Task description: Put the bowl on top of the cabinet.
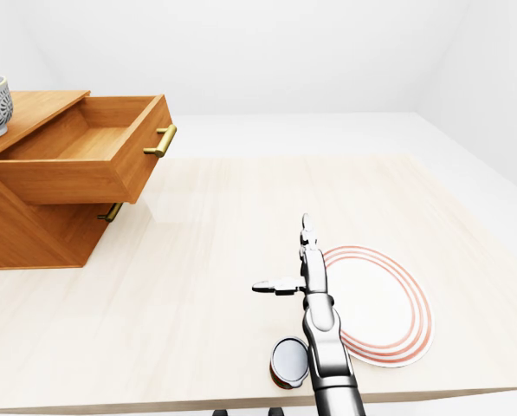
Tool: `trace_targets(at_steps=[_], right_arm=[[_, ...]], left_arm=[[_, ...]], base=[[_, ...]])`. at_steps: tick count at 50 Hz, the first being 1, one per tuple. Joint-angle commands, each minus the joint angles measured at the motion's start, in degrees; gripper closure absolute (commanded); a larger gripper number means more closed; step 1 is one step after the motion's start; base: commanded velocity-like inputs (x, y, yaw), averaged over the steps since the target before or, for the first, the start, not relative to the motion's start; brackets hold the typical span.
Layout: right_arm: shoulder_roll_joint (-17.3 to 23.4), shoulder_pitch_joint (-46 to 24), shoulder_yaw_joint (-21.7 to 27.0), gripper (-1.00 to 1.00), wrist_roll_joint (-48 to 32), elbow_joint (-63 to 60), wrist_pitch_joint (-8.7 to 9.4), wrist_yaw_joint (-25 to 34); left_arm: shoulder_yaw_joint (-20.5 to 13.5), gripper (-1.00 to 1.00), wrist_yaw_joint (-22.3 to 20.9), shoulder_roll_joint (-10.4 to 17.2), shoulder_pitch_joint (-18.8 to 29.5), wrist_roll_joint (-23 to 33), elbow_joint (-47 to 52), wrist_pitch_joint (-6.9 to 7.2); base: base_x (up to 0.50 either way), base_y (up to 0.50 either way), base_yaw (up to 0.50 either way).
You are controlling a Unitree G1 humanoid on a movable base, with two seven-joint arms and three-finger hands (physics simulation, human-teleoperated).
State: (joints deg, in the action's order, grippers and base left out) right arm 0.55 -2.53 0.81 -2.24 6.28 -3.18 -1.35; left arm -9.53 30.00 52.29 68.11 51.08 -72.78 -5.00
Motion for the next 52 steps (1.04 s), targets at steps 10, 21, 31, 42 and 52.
trace_targets(at_steps=[10,21,31,42,52], right_arm=[[-0.1,0.1,-0.1,-1.00,-0.1,-0.3,0.18,-0.1],[-0.1,0.2,-0.1,-1.00,-0.1,-0.6,0.31,-0.1],[-0.1,0.3,-0.1,-1.00,-0.1,-0.8,0.41,-0.1],[0.0,0.5,0.0,-1.00,0.1,-1.6,0.82,0.0],[0.1,0.4,0.2,-1.00,0.3,-1.1,0.43,0.1]], left_arm=[[-5.8,-1.00,0.0,-1.9,-15.3,-14.6,29.2,0.00],[-9.4,-1.00,0.0,-4.3,-21.4,-18.9,44.9,0.00],[-18.2,-1.00,-12.4,-12.9,-36.6,-29.8,91.3,0.00],[-18.6,-1.00,-16.3,-17.9,-40.5,-30.3,103.6,0.00],[-18.1,-1.00,-17.3,-19.6,-41.0,-29.8,105.6,0.00]], base=[[0.00,0.00,0.00],[0.00,0.00,0.00],[0.00,0.00,0.00],[0.00,0.00,0.00],[0.00,0.00,0.00]])
